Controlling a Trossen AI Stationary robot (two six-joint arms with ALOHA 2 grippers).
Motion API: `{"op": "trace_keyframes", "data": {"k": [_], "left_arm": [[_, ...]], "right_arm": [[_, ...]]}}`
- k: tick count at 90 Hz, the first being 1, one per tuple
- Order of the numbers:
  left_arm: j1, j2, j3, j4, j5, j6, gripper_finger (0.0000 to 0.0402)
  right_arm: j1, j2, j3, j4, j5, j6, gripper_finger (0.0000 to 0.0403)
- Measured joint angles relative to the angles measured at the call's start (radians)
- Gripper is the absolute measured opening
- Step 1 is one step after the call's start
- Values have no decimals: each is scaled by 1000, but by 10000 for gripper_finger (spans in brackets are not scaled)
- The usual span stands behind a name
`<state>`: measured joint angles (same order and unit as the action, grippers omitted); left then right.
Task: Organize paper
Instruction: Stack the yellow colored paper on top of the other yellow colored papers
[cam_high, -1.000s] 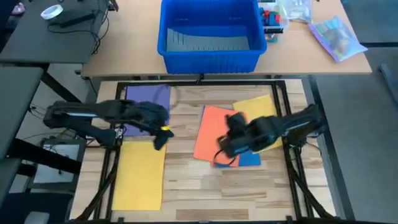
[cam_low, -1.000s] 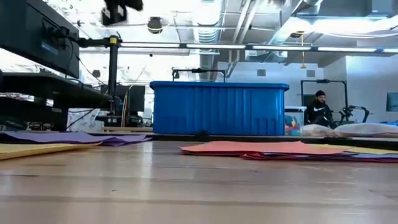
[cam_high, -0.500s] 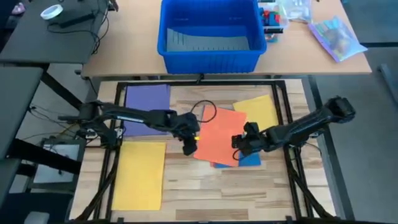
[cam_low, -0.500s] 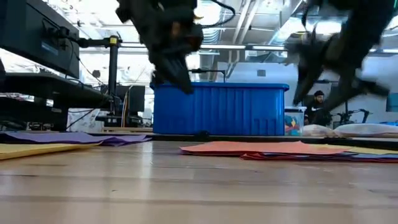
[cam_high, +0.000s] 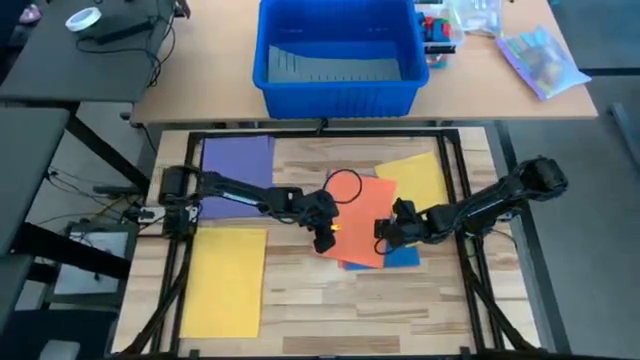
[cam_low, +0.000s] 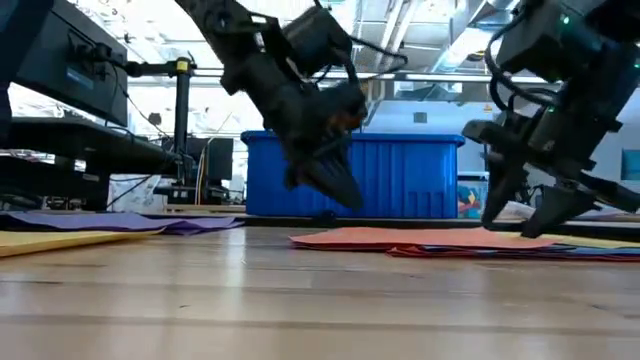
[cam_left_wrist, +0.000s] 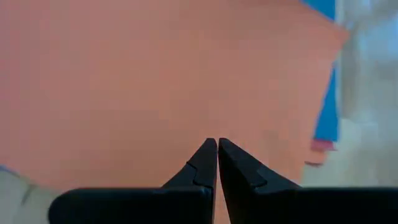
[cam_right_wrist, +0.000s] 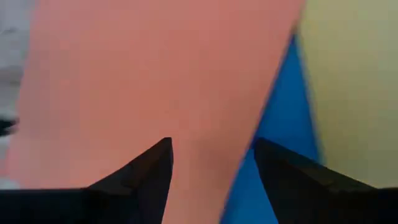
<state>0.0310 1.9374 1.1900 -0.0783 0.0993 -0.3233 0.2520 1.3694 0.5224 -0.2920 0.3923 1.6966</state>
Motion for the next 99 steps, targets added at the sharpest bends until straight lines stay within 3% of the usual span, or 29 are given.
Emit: {"op": "trace_keyframes", "data": {"k": [22, 49, 80, 99], "left_arm": [[2, 49, -1, 14, 0, 0, 0], [2, 47, 0, 28, 0, 1, 0], [4, 37, 21, 11, -1, 1, 0], [4, 31, 146, -145, 0, 62, 0]], "right_arm": [[2, 22, 0, 52, -39, -21, 214], [3, -68, -1, 66, -60, -64, 214], [-47, -102, -1, 59, -76, -271, 214], [-157, -201, 0, -138, -87, -367, 214]]}}
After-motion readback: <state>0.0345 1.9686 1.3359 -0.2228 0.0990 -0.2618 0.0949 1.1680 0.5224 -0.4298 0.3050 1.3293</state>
